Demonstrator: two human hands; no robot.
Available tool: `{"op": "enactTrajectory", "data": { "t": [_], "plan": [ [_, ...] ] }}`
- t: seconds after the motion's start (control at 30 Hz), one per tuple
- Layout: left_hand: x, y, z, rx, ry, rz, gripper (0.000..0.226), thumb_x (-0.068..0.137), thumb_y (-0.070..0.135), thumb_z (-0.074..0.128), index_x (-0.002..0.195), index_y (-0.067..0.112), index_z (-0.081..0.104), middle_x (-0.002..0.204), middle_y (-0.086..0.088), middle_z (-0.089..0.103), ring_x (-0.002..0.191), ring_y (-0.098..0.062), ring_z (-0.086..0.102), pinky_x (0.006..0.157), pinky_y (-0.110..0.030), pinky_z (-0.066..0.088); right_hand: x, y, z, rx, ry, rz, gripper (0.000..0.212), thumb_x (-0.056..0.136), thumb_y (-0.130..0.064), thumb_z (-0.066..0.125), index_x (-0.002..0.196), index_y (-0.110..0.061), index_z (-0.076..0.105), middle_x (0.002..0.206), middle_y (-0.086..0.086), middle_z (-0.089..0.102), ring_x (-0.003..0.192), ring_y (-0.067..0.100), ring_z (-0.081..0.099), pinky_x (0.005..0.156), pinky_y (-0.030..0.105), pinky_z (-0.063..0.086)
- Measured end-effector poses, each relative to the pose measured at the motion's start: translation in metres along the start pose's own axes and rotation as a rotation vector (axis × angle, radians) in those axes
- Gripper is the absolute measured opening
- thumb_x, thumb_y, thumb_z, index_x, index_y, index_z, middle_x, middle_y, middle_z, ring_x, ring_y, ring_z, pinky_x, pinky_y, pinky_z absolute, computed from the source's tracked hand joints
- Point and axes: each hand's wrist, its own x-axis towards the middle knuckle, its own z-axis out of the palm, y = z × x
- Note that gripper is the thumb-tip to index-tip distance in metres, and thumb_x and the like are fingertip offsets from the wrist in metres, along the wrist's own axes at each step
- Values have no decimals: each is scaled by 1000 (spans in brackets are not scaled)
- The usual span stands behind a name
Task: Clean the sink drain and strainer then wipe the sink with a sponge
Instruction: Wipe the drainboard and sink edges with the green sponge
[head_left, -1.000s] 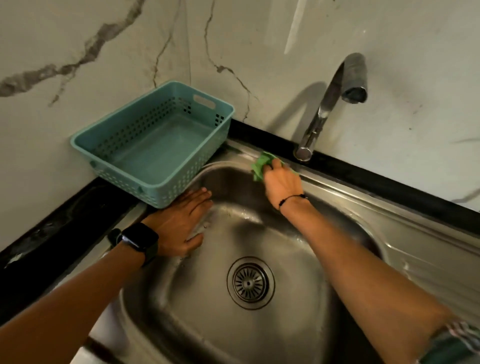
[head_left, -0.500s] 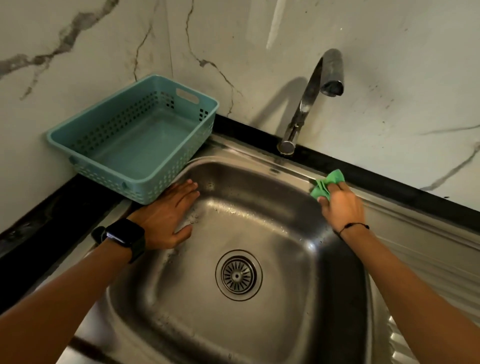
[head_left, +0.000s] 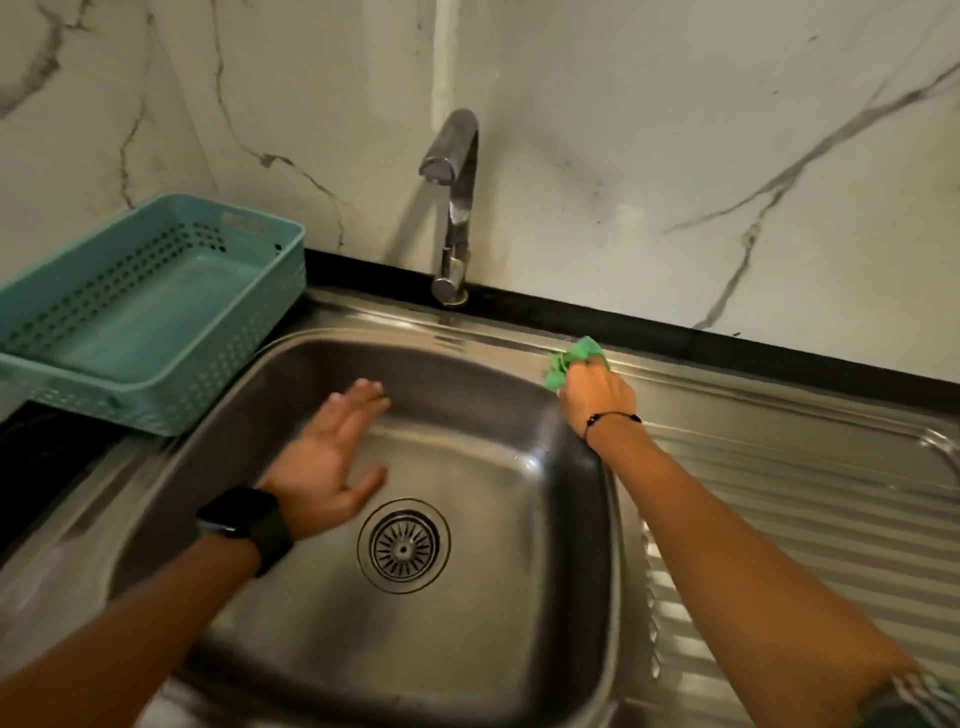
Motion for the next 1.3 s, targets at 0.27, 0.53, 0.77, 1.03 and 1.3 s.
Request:
{"op": "enactTrajectory", "data": {
  "t": [0.27, 0.53, 0.77, 1.03, 1.3],
  "plan": [
    [-2, 132, 60, -269, 97, 204, 63, 83, 32, 45, 137, 2, 36, 145, -3, 23, 140, -25, 12, 118, -29, 7, -94, 68, -8, 105, -142, 49, 33, 93, -30, 43, 119, -13, 55, 127, 16, 54, 112, 34, 55, 91, 38, 47],
    [-1, 210, 95, -409, 18, 179, 50, 98, 22, 33, 146, 19, 19, 156, 3, 15, 133, 7, -3, 110, -10, -10, -229, 81, 0, 204, -129, -83, 41, 90, -34, 46, 129, -23, 46, 144, 2, 39, 106, 34, 58, 84, 36, 48],
    [-30, 237, 114, -466, 18, 118, 50, 98, 21, 32, 146, 18, 18, 156, 4, 15, 138, 3, 4, 113, -13, -8, -241, 80, 5, 339, -37, -71, 56, 93, -28, 39, 145, -28, 18, 153, -6, 22, 128, 22, 42, 96, 31, 41],
    [-40, 263, 130, -560, 103, 5, 46, 96, 11, 40, 141, 12, 31, 152, -2, 28, 137, -2, 17, 109, -9, -1, -265, 88, 3, 444, -44, -104, 52, 94, -31, 35, 142, -37, 18, 144, -2, 42, 123, 24, 49, 101, 31, 40],
    [-40, 281, 144, -535, -3, -21, 43, 95, 16, 44, 138, 13, 37, 149, -5, 34, 141, -13, 24, 110, -13, 5, -300, 142, -5, 192, -176, -272, 44, 93, -30, 36, 137, -26, 36, 136, 11, 46, 122, 31, 47, 99, 40, 40]
  ]
}}
